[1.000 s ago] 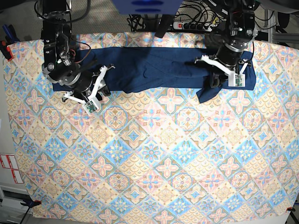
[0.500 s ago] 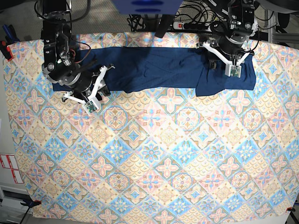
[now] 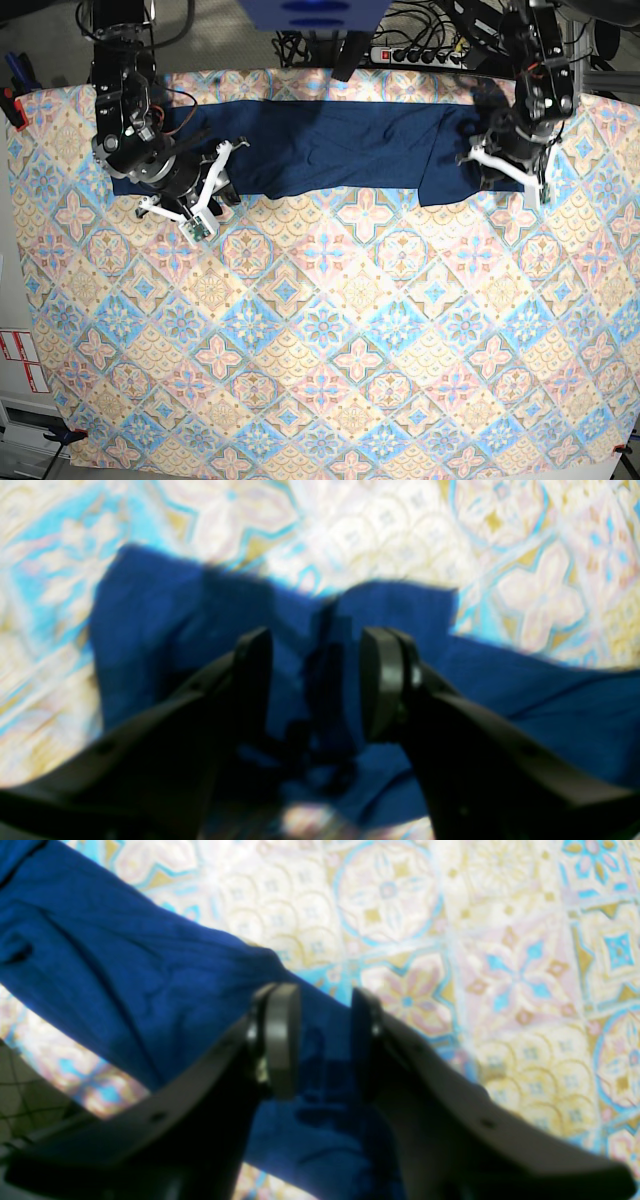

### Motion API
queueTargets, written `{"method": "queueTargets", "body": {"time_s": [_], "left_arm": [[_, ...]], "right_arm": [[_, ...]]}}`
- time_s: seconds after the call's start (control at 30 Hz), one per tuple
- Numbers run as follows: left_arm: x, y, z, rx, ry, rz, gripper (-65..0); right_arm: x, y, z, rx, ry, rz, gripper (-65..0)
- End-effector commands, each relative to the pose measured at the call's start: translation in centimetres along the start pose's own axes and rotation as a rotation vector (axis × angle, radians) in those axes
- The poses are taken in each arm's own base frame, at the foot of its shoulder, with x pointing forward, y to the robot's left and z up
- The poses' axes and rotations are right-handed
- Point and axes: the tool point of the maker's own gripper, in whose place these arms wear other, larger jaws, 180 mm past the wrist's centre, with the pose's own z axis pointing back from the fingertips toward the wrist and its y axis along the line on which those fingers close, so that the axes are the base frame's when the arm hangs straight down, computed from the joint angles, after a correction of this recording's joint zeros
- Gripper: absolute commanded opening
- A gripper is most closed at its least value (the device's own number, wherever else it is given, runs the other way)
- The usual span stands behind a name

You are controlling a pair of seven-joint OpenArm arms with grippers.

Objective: Fold the T-shirt properly
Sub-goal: 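Release the sleeve and grasp the strip's end with the left gripper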

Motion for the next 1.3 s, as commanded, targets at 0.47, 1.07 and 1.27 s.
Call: {"method": "queueTargets", "body": {"time_s": [0.47, 1.07, 1.27], "left_arm": [[-1.4, -0.5, -4.8, -0.104, 0.080, 0.243, -38.0], [2.7, -1.7, 2.3, -0.115, -0.108, 0.117, -65.0], [3.1, 2.2, 5.2, -0.004, -0.155, 0.122, -65.0]], "right_arm": [[1.0, -0.4, 0.4, -0.010, -0.035, 0.014, -47.7], [1.2, -0.5, 0.4, -0.012, -0.039, 0.016, -47.7], [1.2, -0.5, 0.4, -0.012, -0.039, 0.016, -47.7]]}}
